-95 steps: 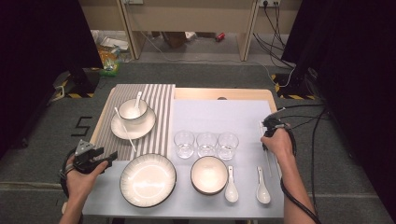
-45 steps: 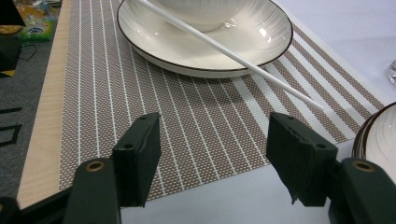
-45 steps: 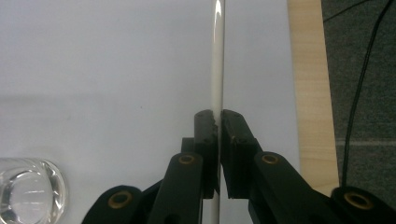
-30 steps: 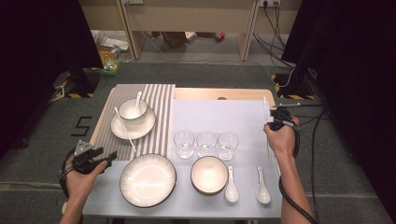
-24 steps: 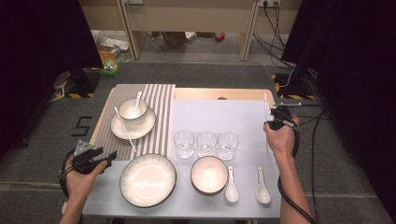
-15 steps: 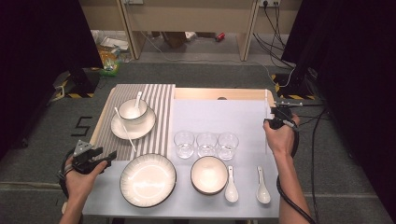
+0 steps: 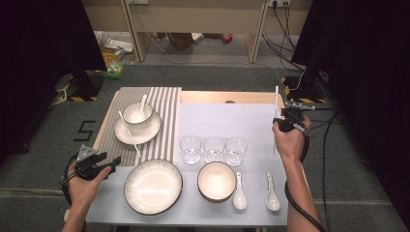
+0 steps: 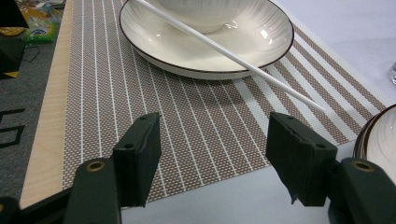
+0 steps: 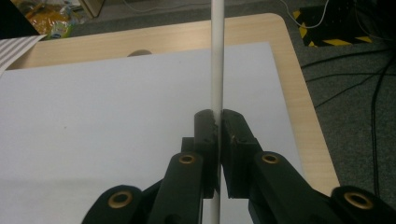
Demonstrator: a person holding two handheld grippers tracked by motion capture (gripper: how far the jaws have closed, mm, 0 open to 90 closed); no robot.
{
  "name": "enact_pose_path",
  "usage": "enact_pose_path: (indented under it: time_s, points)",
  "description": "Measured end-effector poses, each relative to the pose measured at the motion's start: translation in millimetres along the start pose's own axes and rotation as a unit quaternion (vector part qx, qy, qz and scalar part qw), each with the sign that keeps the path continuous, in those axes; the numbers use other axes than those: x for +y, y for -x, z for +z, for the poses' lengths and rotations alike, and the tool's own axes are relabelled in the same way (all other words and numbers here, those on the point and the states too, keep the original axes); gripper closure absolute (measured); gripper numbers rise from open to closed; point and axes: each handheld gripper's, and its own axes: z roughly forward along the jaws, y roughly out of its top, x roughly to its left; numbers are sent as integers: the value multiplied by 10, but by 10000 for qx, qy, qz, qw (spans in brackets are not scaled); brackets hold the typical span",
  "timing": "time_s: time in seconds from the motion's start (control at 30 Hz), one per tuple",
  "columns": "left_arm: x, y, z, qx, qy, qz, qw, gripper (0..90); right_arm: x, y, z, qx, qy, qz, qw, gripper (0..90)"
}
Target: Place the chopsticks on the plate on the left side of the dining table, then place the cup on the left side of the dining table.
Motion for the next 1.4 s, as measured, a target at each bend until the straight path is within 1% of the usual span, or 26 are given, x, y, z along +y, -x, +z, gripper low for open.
enact_pose_path:
  time_s: [0.1,0.2,0.47,0.53,0.6,0.67,0.7,0.8,0.87,0.9,1.0,1.03,1.1,1.13,1.17,1.37,1.4]
  points:
    - [9,4,-6,16,-17,23,10000,348,9,-10,-4,-8,53,-23,10000,857]
    - [15,5,-11,16,-11,18,10000,348,10,-27,1,-2,118,10,9999,858]
    - [24,8,-11,28,1,13,10000,348,27,-89,12,79,337,-12,9994,857]
    - [27,13,-9,24,9,24,10000,348,36,-98,15,94,359,-50,9993,857]
    - [26,17,-10,29,5,49,10000,348,44,-114,18,109,380,-24,9992,857]
    - [23,22,-11,28,1,38,10000,348,51,-124,22,132,455,-40,9989,858]
    - [22,19,-13,35,-19,54,10000,348,54,-131,16,107,431,-39,9990,858]
    - [18,19,-15,26,1,38,10000,348,54,-152,4,139,471,-2,9988,857]
    - [17,20,-16,35,27,35,10000,348,59,-162,-5,150,486,-22,9987,858]
    - [23,17,-27,1,-24,53,10000,348,61,-165,-6,153,497,-39,9986,857]
    - [20,21,-16,33,10,51,10000,348,76,-181,-4,172,534,-39,9984,858]
    - [19,22,-16,20,-19,51,10000,348,80,-185,0,160,546,-52,9984,858]
    - [14,30,-10,22,2,32,10000,348,88,-198,7,171,538,-39,9984,858]
    - [15,31,-11,3,-4,29,10000,348,89,-207,12,187,566,-26,9982,857]
    - [17,32,-13,-13,-17,29,10000,348,93,-210,12,174,587,-71,9981,858]
    - [24,45,-18,-10,38,24,10000,348,124,-261,13,214,707,-105,9972,857]
    - [22,43,-20,-28,9,25,10000,348,128,-268,13,221,714,-100,9972,857]
